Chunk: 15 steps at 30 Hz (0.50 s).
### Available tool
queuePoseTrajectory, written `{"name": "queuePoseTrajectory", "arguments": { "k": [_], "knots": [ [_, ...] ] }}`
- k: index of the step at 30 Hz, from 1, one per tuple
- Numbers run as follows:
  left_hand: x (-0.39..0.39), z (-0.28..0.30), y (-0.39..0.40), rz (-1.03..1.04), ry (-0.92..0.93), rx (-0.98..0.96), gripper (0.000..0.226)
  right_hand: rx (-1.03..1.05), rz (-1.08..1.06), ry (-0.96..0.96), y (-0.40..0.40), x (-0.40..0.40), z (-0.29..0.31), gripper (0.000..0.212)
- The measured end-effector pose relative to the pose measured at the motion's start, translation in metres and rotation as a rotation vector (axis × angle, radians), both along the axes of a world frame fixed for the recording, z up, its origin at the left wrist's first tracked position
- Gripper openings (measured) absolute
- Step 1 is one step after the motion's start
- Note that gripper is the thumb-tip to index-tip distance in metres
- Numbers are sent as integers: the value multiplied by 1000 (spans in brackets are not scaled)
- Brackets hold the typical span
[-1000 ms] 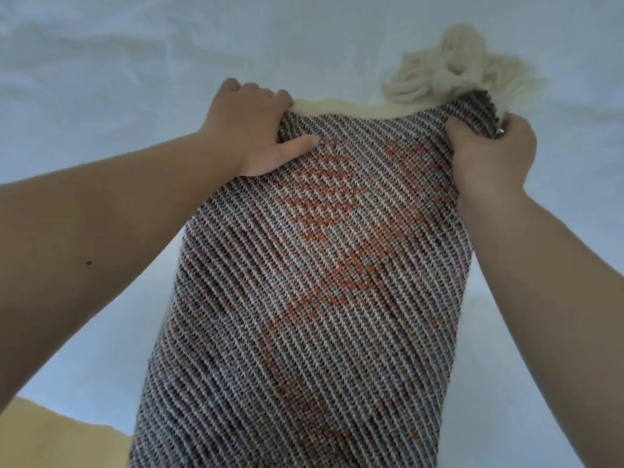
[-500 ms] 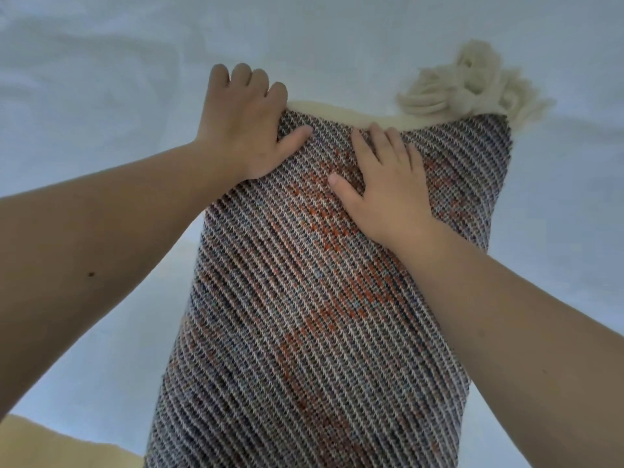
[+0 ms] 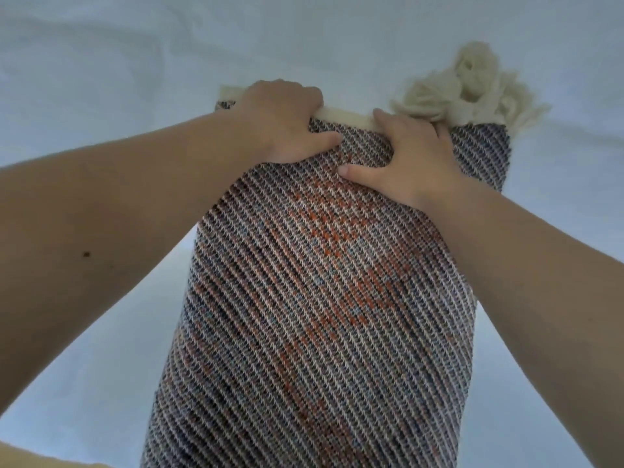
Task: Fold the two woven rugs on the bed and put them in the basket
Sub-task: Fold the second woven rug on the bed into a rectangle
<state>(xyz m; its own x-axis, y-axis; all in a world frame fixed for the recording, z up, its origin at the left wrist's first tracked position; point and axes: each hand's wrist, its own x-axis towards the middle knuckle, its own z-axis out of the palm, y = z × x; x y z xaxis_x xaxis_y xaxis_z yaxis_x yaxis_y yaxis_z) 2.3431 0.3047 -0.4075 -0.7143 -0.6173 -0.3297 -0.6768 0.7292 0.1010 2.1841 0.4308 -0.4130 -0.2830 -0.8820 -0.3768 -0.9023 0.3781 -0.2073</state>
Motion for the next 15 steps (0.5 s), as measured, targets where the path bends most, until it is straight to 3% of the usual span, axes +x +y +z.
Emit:
{"name": "queuePoseTrajectory", "arguments": {
  "k": [3, 11, 15],
  "knots": [
    [-2, 0, -3, -4, 5, -8, 63, -10, -2, -9, -6, -2, 8, 101],
    [5, 22, 9, -41, 62, -78, 63, -50, 7, 30, 1, 5, 33, 65],
    [19, 52, 22, -39, 138, -24, 61, -94, 16, 16, 13, 9, 60, 54]
  ]
}}
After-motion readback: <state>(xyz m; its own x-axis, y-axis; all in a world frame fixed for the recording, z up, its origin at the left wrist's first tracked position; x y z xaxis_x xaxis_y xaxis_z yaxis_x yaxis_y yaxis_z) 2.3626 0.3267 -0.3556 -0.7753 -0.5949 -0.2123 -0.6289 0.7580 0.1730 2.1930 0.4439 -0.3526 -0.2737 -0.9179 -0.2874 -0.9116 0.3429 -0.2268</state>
